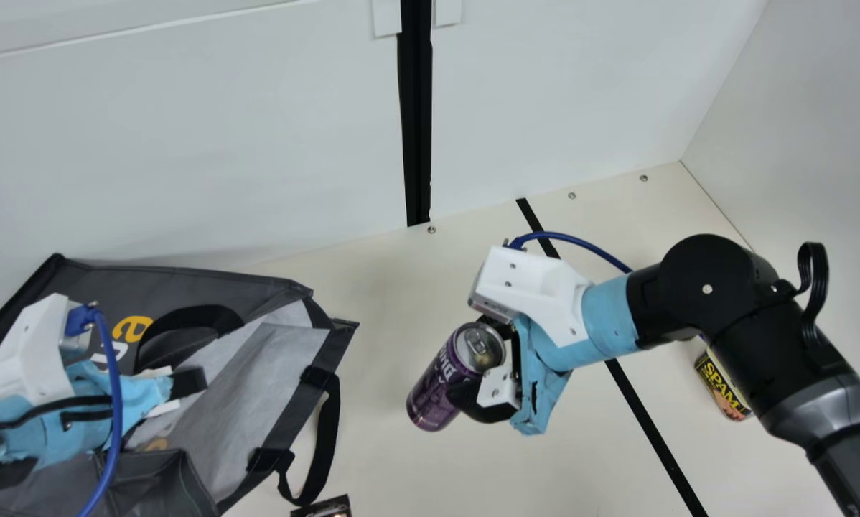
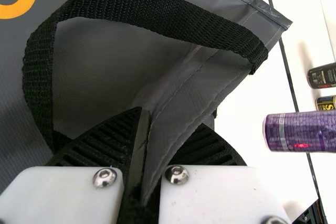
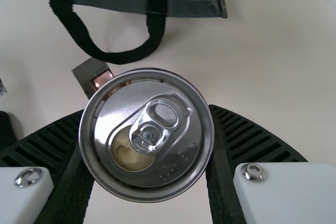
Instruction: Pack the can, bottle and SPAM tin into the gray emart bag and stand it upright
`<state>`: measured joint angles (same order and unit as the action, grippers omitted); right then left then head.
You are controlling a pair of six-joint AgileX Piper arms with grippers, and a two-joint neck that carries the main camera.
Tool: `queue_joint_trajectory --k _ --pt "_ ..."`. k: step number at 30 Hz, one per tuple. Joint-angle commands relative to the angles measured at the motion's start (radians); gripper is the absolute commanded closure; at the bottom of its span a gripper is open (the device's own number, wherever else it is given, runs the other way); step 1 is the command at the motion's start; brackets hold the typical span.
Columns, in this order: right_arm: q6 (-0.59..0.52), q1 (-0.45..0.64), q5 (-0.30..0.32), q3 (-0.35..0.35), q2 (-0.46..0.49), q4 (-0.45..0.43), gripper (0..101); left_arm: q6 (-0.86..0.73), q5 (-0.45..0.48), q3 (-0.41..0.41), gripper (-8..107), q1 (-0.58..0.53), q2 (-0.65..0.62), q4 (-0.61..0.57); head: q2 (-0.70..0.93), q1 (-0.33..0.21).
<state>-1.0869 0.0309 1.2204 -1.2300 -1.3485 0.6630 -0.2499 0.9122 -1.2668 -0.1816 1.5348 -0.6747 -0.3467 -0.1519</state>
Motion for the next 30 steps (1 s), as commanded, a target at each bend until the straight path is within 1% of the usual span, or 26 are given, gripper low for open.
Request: queue_joint_trajectory --k 1,7,16,25,30 --pt "0.009 -0.016 0.000 0.001 0.006 0.004 101 0.000 0.000 0.000 107 0.000 0.000 0.000 -0.002 -0.023" --pt "0.032 -0.046 0.000 -0.007 0.029 0.038 101 0.000 0.000 0.000 107 0.000 0.000 0.000 -0.002 -0.023" --pt "0.044 -0.062 0.000 -0.024 0.047 0.097 101 0.000 0.000 0.000 107 0.000 0.000 0.000 -0.002 -0.023" --pt "0.030 -0.069 0.000 -0.037 0.054 0.154 101 0.000 0.000 0.000 107 0.000 0.000 0.000 -0.002 -0.023" --pt "-0.005 -0.062 0.000 -0.036 0.053 0.183 101 0.000 0.000 0.000 107 0.000 0.000 0.000 -0.002 -0.023"
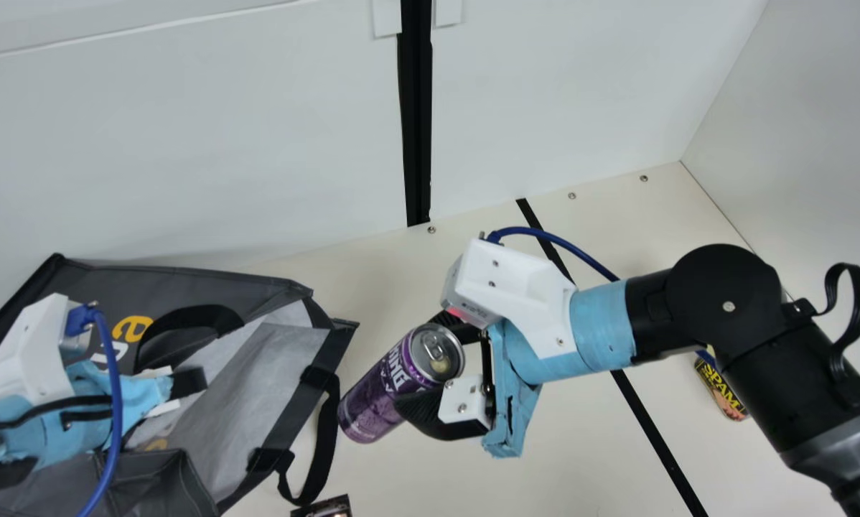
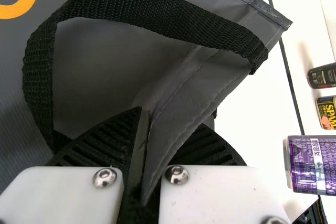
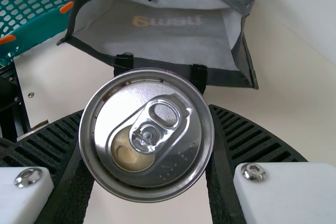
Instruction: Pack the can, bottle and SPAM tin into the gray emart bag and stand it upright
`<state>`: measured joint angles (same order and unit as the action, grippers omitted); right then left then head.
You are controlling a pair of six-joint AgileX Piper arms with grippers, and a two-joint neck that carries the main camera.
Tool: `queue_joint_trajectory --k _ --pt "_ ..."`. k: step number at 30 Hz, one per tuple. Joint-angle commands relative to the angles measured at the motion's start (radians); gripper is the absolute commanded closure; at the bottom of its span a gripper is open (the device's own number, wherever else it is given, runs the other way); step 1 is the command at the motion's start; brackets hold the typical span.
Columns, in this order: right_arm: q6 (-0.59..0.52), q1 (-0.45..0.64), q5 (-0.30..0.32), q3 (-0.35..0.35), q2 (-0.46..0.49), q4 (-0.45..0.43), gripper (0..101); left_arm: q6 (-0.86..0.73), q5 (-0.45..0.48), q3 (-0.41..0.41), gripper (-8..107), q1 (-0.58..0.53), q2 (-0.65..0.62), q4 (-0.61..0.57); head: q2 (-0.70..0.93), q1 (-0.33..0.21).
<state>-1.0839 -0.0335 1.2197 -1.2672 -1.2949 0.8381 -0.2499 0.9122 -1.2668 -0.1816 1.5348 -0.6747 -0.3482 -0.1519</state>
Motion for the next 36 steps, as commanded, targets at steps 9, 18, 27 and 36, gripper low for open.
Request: queue_joint_trajectory --k 9,18,27,36 --pt "-0.075 0.007 0.000 0.002 -0.018 0.055 101 0.000 0.000 0.000 107 0.000 0.000 0.000 -0.001 -0.023" --pt "-0.127 0.002 0.000 -0.003 -0.053 0.093 101 0.000 0.000 0.000 107 0.000 0.000 0.000 -0.001 -0.023" --pt "-0.172 0.001 0.000 -0.031 -0.099 0.116 101 0.000 0.000 0.000 107 0.000 0.000 0.000 -0.001 -0.023" --pt "-0.205 -0.013 0.000 -0.063 -0.146 0.135 101 0.000 0.000 0.000 107 0.000 0.000 0.000 -0.001 -0.023"
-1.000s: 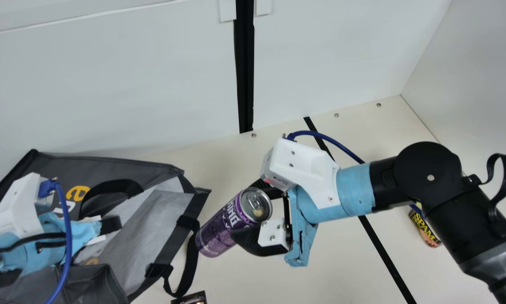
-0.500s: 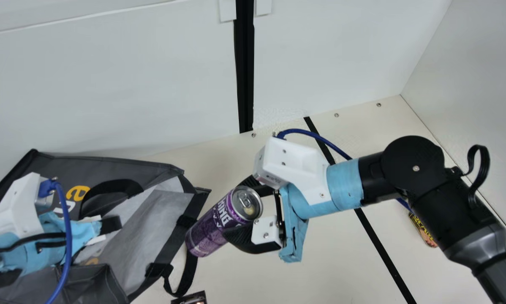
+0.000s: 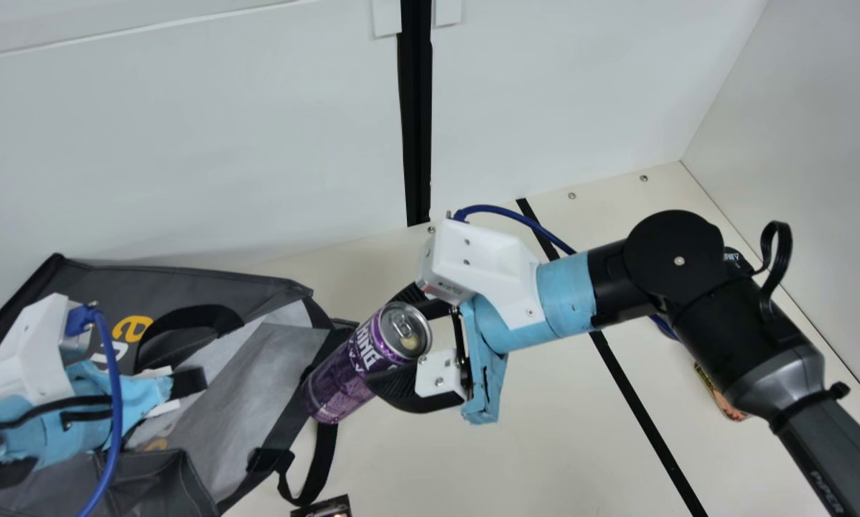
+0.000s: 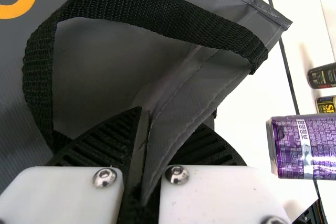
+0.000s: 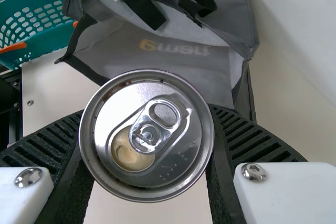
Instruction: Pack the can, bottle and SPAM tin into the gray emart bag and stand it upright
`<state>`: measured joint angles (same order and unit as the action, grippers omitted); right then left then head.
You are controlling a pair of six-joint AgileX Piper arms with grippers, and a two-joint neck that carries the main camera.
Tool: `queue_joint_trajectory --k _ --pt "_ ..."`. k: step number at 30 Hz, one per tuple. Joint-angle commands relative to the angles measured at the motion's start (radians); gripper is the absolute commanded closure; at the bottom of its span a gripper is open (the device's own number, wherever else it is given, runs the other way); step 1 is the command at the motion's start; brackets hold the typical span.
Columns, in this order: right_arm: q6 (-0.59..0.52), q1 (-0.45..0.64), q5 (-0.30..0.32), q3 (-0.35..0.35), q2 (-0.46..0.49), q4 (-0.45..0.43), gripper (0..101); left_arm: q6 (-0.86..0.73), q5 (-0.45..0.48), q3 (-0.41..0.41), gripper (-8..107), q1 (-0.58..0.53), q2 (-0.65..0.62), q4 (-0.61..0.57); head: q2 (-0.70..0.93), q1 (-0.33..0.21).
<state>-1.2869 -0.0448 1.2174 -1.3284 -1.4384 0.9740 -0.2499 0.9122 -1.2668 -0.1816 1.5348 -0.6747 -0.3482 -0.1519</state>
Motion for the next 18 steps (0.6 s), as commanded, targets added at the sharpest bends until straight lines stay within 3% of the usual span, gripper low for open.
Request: queue_joint_trajectory --k 1,18 --pt "-0.005 -0.005 0.003 -0.005 -0.007 0.001 101 0.000 0.000 0.000 107 0.000 0.000 0.000 -0.001 -0.023" --pt "-0.053 -0.048 0.003 -0.062 -0.099 0.060 101 0.000 0.000 0.000 107 0.000 0.000 0.000 -0.001 -0.023"
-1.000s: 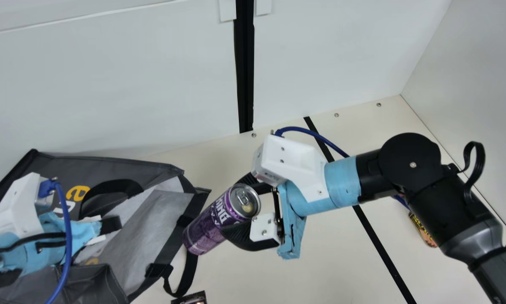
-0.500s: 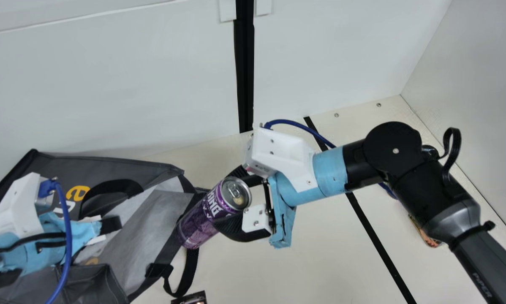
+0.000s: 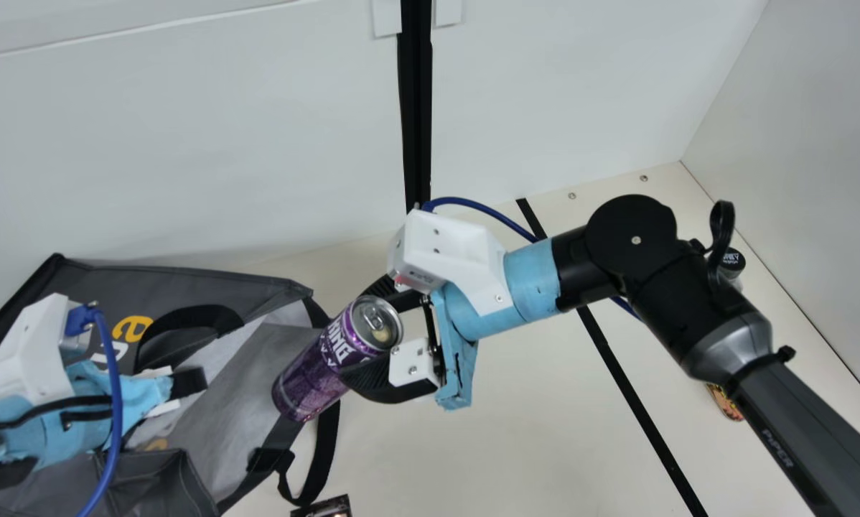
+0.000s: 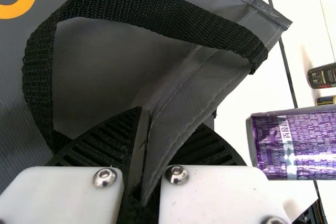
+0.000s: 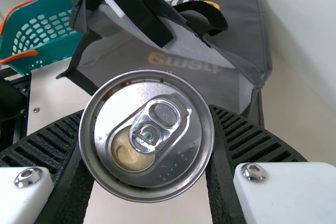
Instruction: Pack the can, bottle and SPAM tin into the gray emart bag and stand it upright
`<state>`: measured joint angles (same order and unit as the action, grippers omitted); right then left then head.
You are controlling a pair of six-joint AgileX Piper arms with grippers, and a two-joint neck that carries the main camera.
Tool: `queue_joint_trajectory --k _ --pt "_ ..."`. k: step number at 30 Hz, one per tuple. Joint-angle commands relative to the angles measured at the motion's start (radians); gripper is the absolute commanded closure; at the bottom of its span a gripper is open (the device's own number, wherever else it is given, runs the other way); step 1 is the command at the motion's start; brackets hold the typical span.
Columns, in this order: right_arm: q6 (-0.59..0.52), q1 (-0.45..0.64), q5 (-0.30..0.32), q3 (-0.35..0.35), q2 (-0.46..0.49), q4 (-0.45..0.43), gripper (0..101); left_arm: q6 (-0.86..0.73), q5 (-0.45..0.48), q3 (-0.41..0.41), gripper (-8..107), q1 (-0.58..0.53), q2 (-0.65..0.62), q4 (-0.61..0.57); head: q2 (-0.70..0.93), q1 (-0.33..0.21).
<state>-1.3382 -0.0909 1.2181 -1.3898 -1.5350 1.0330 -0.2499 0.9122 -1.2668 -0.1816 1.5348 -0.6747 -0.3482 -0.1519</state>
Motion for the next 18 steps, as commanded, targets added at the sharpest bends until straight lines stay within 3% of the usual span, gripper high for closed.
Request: queue_joint_trajectory --k 1,18 --pt "-0.005 -0.005 0.002 -0.003 -0.008 0.003 101 0.000 0.000 0.000 107 0.000 0.000 0.000 -0.001 -0.023" --pt "-0.045 -0.033 -0.007 -0.036 -0.101 0.055 101 0.000 0.000 0.000 107 0.000 0.000 0.000 -0.001 -0.023"
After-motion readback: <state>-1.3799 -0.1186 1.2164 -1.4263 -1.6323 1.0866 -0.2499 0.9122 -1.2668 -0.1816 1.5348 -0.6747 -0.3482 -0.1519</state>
